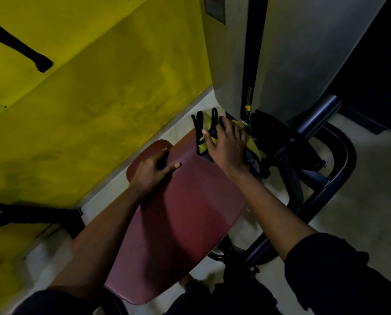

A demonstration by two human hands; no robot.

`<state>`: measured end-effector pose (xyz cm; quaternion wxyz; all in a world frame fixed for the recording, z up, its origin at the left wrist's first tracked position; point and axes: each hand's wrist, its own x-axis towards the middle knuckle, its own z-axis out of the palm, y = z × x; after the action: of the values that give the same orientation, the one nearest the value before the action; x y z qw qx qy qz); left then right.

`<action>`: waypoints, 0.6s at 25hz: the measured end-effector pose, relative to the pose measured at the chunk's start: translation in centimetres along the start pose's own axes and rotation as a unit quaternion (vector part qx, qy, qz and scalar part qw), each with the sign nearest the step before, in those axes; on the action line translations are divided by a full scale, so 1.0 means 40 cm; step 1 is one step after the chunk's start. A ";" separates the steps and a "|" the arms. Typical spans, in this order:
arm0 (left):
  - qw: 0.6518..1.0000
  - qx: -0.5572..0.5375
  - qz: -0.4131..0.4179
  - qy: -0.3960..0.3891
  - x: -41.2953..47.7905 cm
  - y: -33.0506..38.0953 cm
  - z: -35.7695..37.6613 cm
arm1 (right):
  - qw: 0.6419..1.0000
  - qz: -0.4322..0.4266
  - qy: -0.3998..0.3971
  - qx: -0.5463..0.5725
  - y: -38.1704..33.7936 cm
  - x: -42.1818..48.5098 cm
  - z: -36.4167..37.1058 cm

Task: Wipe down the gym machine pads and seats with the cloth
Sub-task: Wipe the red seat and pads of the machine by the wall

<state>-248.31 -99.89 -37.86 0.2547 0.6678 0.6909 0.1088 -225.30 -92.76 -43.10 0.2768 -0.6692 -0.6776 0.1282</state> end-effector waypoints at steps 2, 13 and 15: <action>0.999 -0.010 -0.033 0.011 -0.044 -0.044 -0.009 | 0.997 -0.067 -0.011 -0.042 -0.039 -0.015 0.008; 0.997 -0.050 -0.040 0.031 -0.222 -0.178 -0.057 | 0.985 -0.133 -0.059 -0.092 -0.212 -0.049 0.048; 0.997 -0.052 -0.044 0.036 -0.252 -0.206 -0.062 | 0.971 -0.203 -0.074 -0.097 -0.229 -0.096 0.066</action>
<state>-256.91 -109.98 -37.72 0.2690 0.6180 0.7219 0.1570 -234.59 -96.65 -41.05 0.1793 -0.5300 -0.8272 0.0521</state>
